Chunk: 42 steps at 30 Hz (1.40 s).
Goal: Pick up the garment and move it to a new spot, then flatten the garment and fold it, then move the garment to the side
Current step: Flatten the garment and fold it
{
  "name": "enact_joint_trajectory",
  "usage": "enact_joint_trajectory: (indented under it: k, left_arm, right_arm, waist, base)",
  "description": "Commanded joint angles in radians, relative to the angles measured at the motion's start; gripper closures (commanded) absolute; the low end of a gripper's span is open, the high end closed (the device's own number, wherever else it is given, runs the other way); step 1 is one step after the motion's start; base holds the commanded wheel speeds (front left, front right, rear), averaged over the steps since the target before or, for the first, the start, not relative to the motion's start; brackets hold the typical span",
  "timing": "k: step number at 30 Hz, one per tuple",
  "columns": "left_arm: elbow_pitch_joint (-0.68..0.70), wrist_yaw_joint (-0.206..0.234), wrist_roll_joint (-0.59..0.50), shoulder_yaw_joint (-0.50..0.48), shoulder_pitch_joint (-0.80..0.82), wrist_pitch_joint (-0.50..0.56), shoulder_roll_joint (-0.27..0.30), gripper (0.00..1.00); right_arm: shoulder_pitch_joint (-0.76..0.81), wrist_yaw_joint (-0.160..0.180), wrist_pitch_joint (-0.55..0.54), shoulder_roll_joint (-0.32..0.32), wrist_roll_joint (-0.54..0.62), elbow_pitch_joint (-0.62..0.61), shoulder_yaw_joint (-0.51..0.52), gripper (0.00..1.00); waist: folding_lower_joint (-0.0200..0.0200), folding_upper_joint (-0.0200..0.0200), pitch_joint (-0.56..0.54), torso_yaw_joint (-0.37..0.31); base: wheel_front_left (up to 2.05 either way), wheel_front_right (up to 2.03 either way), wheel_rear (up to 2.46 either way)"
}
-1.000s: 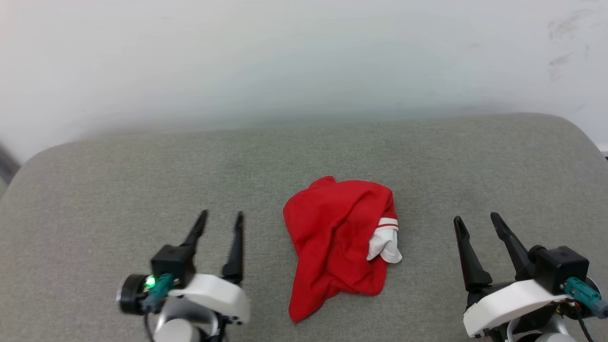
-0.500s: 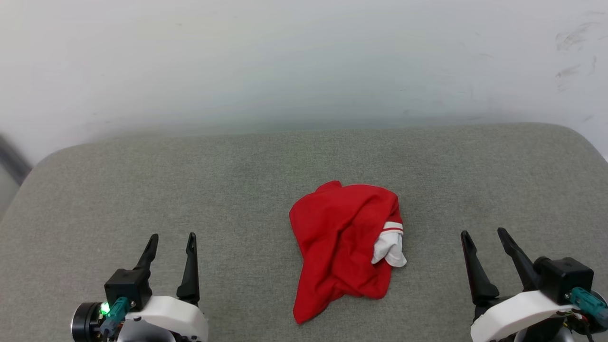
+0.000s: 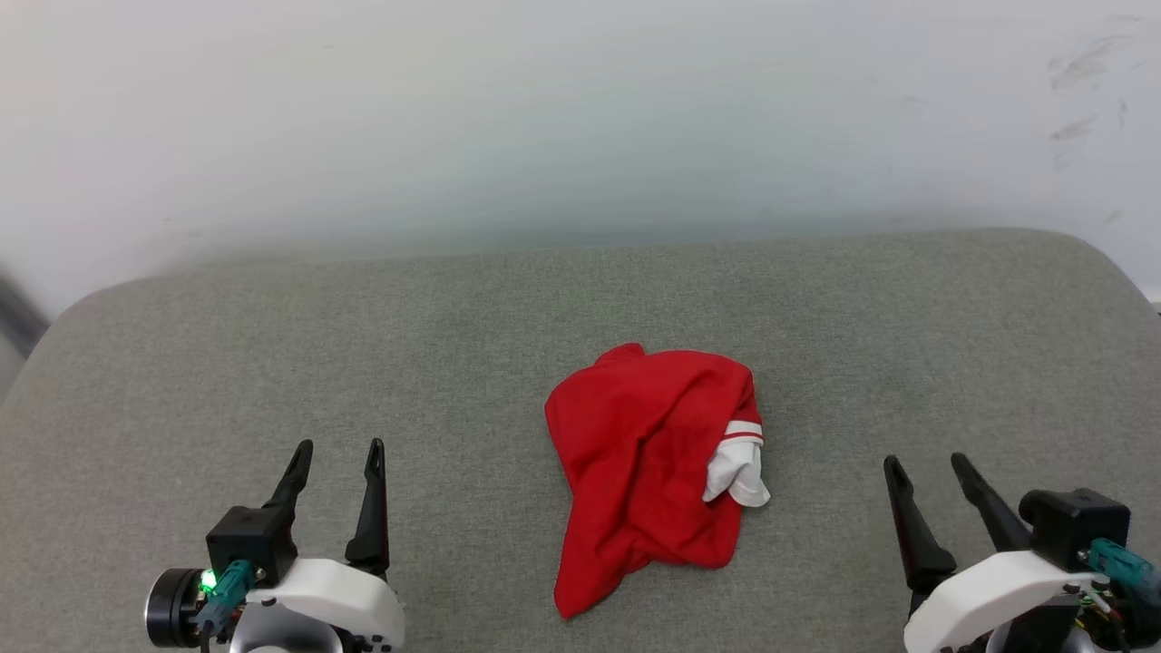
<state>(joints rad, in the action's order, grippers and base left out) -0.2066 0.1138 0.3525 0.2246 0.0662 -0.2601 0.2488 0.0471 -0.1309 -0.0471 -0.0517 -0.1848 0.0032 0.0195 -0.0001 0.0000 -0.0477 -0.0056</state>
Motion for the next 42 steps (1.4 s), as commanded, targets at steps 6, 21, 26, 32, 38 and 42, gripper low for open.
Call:
enact_joint_trajectory:
  k: [6, 21, 26, 32, 38, 42]
  left_arm:
    - [0.012, -0.003, -0.001, 0.010, 0.028, -0.007, -0.012, 0.00]
    - [0.041, -0.034, -0.027, 0.015, 0.124, -0.006, -0.064, 0.00]
    - [0.031, -0.043, -0.040, 0.002, 0.140, -0.006, -0.081, 0.00]
    - [0.021, -0.058, -0.052, -0.021, 0.141, -0.006, -0.096, 0.00]
    - [0.011, -0.069, -0.069, -0.043, 0.122, -0.006, -0.115, 0.00]
    - [0.007, -0.075, -0.077, -0.058, 0.111, -0.006, -0.118, 0.00]
  right_arm:
    - [-0.067, 0.000, -0.254, -0.058, -0.068, 0.073, -0.035, 0.00]
    - [-0.372, 0.000, -0.635, -0.253, -0.214, 0.159, -0.349, 0.00]
    - [-0.445, 0.000, -0.632, -0.265, -0.240, 0.245, -0.410, 0.00]
    - [-0.498, 0.000, -0.609, -0.293, -0.269, 0.273, -0.436, 1.00]
    - [-0.556, 0.000, -0.580, -0.336, -0.246, 0.218, -0.410, 1.00]
    - [-0.580, 0.000, -0.581, -0.372, -0.223, 0.162, -0.354, 1.00]
  waist:
    - [0.0001, 0.0000, 0.029, 0.022]
    - [0.0001, 0.0000, 0.188, 0.108]
    - [0.0001, 0.0000, 0.216, 0.121]
    - [0.0001, 0.0000, 0.222, 0.119]
    - [0.0001, 0.0000, 0.197, 0.092]
    - [0.0001, 0.0000, 0.185, 0.063]
  base:
    - [0.00, 0.00, 0.00]
    - [0.00, 0.00, 0.00]
    - [0.00, 0.00, 0.00]
    - [0.00, 0.00, 0.00]
    - [0.00, 0.00, 0.00]
    - [0.00, 0.00, 0.00]
